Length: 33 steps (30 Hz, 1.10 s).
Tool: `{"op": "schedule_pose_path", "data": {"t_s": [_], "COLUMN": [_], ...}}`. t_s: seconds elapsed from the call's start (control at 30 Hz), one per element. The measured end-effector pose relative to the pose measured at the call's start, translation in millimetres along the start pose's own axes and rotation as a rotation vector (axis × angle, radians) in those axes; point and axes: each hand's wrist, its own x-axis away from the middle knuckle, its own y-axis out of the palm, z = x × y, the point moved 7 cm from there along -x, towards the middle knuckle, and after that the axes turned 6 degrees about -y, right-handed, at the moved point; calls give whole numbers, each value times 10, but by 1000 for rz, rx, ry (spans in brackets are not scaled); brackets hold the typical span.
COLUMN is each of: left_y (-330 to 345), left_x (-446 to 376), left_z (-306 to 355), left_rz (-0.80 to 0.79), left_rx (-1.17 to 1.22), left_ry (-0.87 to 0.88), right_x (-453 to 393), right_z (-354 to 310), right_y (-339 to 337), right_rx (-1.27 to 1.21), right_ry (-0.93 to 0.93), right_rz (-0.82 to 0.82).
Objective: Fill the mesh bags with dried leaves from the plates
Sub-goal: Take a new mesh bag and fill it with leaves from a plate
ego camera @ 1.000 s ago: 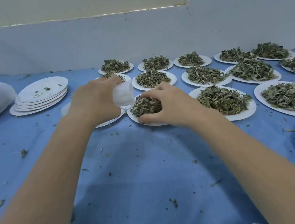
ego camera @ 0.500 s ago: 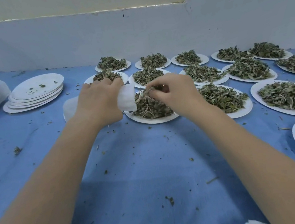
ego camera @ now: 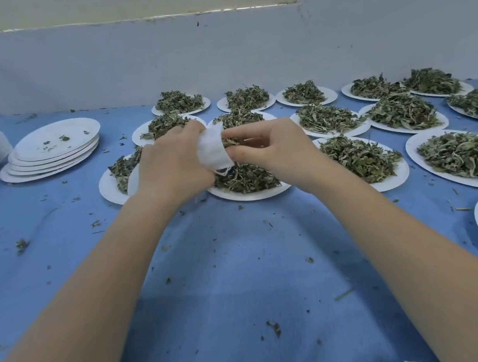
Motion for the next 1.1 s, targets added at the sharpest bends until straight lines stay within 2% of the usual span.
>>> {"op": "schedule_pose_path", "data": {"t_s": [0.13, 0.2, 0.4, 0.53, 0.77, 0.9, 1.0, 1.03, 1.1], "left_y": [10, 20, -32, -40, -43, -93, -95, -85, -57], "left_x": [44, 51, 52, 65, 72, 37, 14, 12, 16], "left_z": [133, 156, 199, 274, 276, 209, 82, 39, -19], "left_rz": [54, 53, 52, 35, -60, -125, -181, -206, -253], "left_rx": [-239, -265, -88, -42, 46, -23, 2, 15, 34], "left_ry": [114, 117, 91, 122, 127, 86, -4, -34, -69], "right_x": [-14, -10, 1, -10, -31, -8, -22, -28, -36], "right_z": [-70, -82, -70, -64, -125, -79, 5, 46, 106], "right_y": [28, 29, -15, 10, 8, -13, -155, -211, -277], "right_rx": [46, 49, -134, 9, 37, -84, -140, -97, 139], "right_ry": [-48, -67, -57, -31, -20, 34, 65, 74, 84], "right_rz": [-41, -61, 65, 85, -12, -107, -34, 11, 65]}}
